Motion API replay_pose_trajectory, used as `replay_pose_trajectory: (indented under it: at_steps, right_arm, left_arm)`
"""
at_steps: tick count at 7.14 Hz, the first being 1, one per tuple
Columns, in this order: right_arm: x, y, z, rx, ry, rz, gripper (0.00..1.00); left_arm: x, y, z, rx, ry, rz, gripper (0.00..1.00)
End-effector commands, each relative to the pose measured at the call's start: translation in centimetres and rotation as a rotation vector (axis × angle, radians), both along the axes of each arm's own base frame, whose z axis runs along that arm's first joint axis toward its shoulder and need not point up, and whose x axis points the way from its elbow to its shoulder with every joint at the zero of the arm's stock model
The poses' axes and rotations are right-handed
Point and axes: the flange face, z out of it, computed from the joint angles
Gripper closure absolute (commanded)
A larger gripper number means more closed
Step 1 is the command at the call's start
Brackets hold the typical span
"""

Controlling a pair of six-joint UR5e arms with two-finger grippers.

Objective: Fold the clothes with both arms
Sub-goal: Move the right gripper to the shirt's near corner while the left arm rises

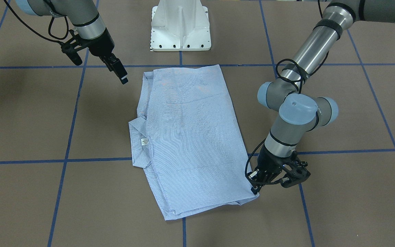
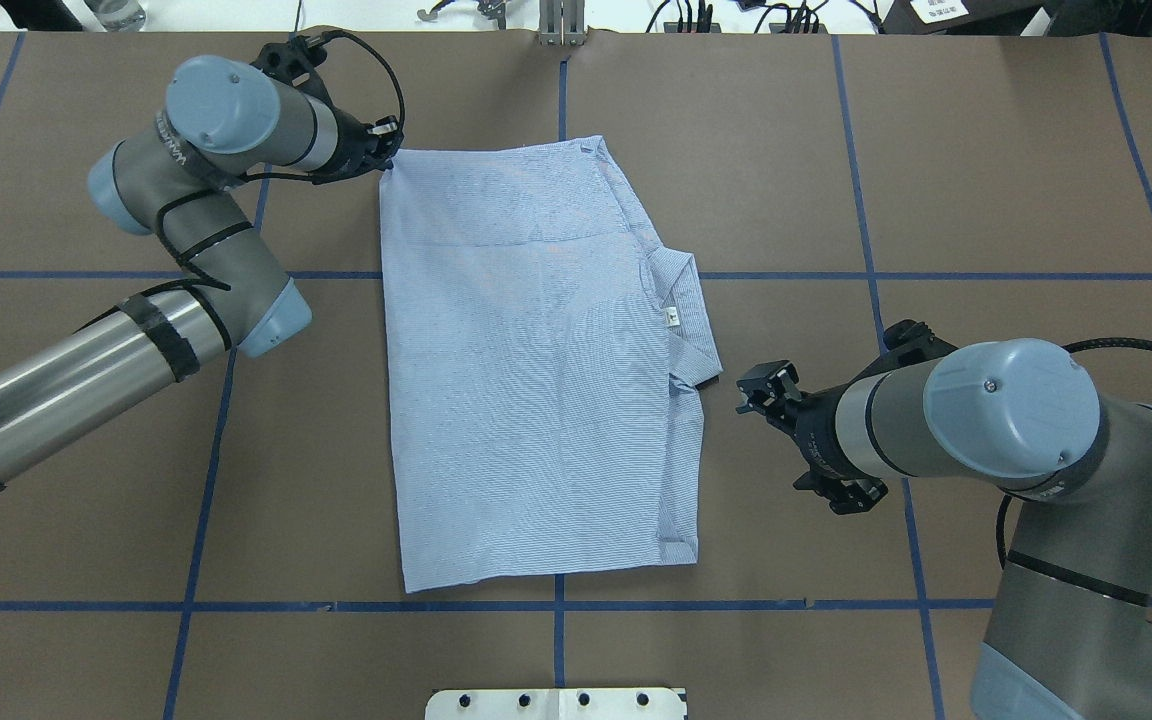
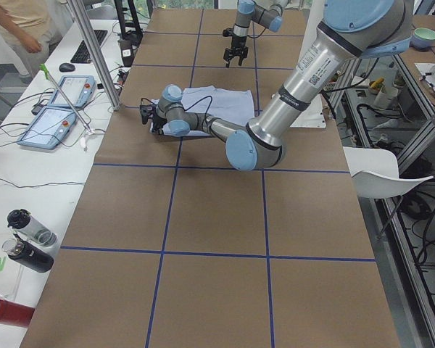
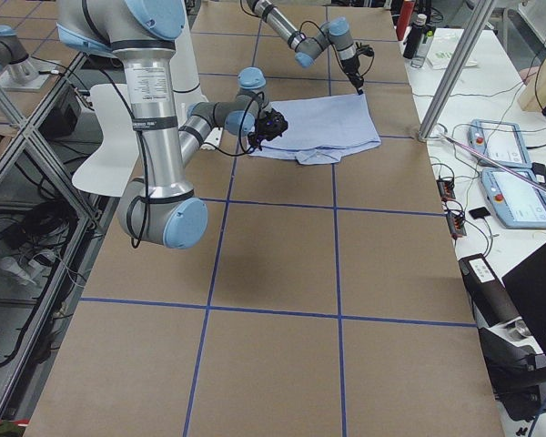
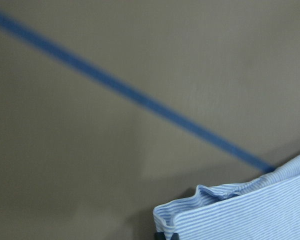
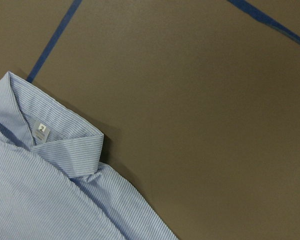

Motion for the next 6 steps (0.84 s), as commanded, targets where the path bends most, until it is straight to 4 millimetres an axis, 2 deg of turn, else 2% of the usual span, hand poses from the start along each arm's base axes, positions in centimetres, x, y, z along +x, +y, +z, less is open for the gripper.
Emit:
replay_pose_trajectory:
  at_steps: [1, 2, 3, 4, 5, 6]
  right_arm:
    - [-3.1, -1.1, -1.8, 0.021, -0.012, 0.025, 0.00]
    - [-5.2, 0.4, -2.0, 0.038, -0.004, 0.013, 0.00]
    - [-6.5, 1.9, -2.6, 0.072, 0.000, 0.025, 0.00]
    - [-8.8, 5.0, -2.3, 0.019, 0.019, 0.060, 0.00]
    - [-10.2, 6.6, -3.5, -0.023, 0.015, 0.103, 0.00]
    - [-11.2, 8.2, -3.2, -0.083, 0.023, 0.131, 0.00]
  left_arm:
    - [0.2, -1.7, -0.4, 0.028, -0.013, -0.007, 0.42]
    - [-0.7, -2.2, -0.3, 0.044, -0.023, -0.008, 0.31]
    - [-2.4, -1.9, -1.2, 0.056, 0.000, -0.003, 0.31]
    - [-4.0, 0.5, -0.3, 0.052, 0.036, 0.046, 0.31]
    - [-6.0, 1.8, -0.2, 0.055, 0.068, 0.071, 0.31]
    - [-7.7, 3.8, 0.2, 0.068, 0.086, 0.079, 0.31]
